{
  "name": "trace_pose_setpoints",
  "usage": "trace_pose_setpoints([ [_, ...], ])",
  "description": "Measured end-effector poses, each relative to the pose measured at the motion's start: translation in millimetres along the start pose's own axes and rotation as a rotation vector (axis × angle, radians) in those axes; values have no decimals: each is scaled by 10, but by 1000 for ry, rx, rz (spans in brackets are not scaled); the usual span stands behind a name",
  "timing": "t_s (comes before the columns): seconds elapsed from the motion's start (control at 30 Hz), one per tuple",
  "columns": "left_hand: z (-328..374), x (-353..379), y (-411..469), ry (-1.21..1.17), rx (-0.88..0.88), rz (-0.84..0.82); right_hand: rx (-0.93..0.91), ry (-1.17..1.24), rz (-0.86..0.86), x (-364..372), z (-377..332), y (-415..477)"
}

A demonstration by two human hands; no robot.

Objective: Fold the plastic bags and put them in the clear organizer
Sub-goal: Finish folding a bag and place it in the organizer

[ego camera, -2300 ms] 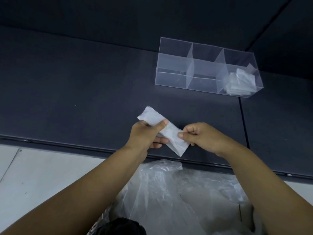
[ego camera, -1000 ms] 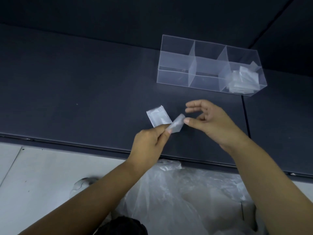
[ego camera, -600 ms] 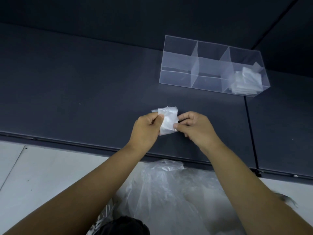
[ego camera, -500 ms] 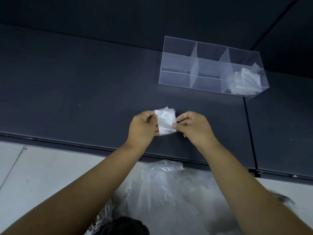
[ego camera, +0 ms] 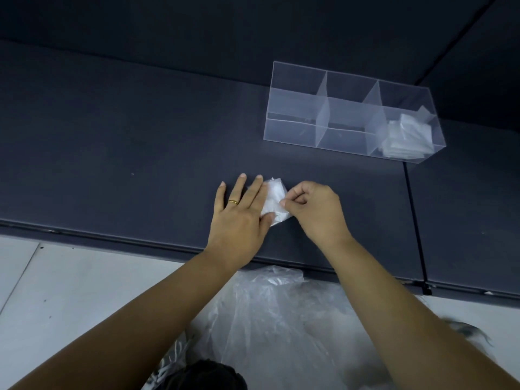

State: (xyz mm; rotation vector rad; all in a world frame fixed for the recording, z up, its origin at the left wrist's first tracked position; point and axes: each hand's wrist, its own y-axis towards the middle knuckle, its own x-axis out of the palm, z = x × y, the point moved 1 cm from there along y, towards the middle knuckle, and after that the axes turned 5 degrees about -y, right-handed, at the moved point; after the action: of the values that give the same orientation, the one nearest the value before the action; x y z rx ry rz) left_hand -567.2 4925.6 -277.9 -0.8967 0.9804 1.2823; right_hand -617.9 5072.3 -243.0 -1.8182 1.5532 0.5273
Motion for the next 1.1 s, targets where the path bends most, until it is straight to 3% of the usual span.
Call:
trace_pose_setpoints([
  [0.17, 3, 14, 1, 101, -79, -64, -160, -274, 156, 146, 97, -114],
  [0.27, -14, 14, -16, 117, -98, -98, -164, -374, 241, 126, 237, -189],
  [0.5, -22, 35, -9, 161, -149, -131, -93, -330, 277, 48, 262, -187],
  [0.7, 12, -5, -23, 153, -210, -169, -33, -199, 141, 205, 40, -173],
  [0.77, -18, -74, -10, 10, -209, -183, -36, -66, 109, 170, -25, -142],
  [0.87, -84, -305, 61, -490, -265, -190, -61, 184, -36, -28, -91, -123],
  [0.93, -65, -474, 148, -818, -285, -249, -139, 209, -120, -205, -97, -141],
  [1.03, 88, -619, 318, -1090, -244, -394, -232, 209, -194, -504, -66, -158],
  [1.1, 261, -640, 453, -1262, -238, -381, -207, 270, -206, -714, -26, -142],
])
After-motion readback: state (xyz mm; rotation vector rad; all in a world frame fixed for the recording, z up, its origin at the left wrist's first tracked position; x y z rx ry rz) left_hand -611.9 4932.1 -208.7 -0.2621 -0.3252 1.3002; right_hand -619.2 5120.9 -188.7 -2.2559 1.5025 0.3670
